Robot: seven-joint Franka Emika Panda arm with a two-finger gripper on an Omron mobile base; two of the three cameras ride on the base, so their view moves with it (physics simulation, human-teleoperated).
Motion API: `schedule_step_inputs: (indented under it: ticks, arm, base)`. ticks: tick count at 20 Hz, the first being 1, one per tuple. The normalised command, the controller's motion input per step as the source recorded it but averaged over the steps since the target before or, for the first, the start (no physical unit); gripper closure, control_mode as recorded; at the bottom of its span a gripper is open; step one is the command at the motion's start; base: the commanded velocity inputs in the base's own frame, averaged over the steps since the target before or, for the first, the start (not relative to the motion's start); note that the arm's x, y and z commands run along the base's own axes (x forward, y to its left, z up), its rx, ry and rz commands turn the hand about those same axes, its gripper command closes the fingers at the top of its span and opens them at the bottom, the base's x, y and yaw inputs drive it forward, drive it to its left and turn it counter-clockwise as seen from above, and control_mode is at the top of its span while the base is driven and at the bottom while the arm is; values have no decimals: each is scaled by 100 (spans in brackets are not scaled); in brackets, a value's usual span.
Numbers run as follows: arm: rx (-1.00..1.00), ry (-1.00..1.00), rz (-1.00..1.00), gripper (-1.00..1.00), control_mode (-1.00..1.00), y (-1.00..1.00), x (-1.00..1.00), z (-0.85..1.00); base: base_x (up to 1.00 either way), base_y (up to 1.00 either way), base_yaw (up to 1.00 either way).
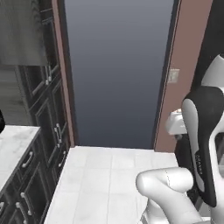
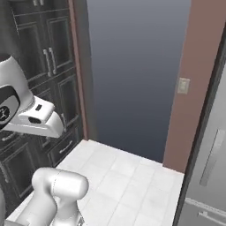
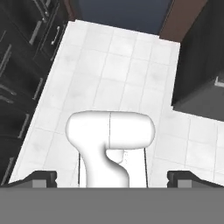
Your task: Get the candle and the liquor from the cabinet and move them to the dining counter.
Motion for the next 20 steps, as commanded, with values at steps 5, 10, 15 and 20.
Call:
schedule_step_inputs:
  ticks: [5, 10, 15, 20]
  arm:
    - [0, 0, 0, -100, 100, 0, 0, 0]
    - [0, 0, 0, -100, 100, 0, 0, 0]
    - [0, 0, 0, -100, 100, 0, 0, 0]
    - [0, 0, 0, -100, 100, 0, 0, 0]
  base:
    - [81, -6, 85]
    - [69, -6, 87]
    - [75, -6, 85]
    - [66, 0, 81]
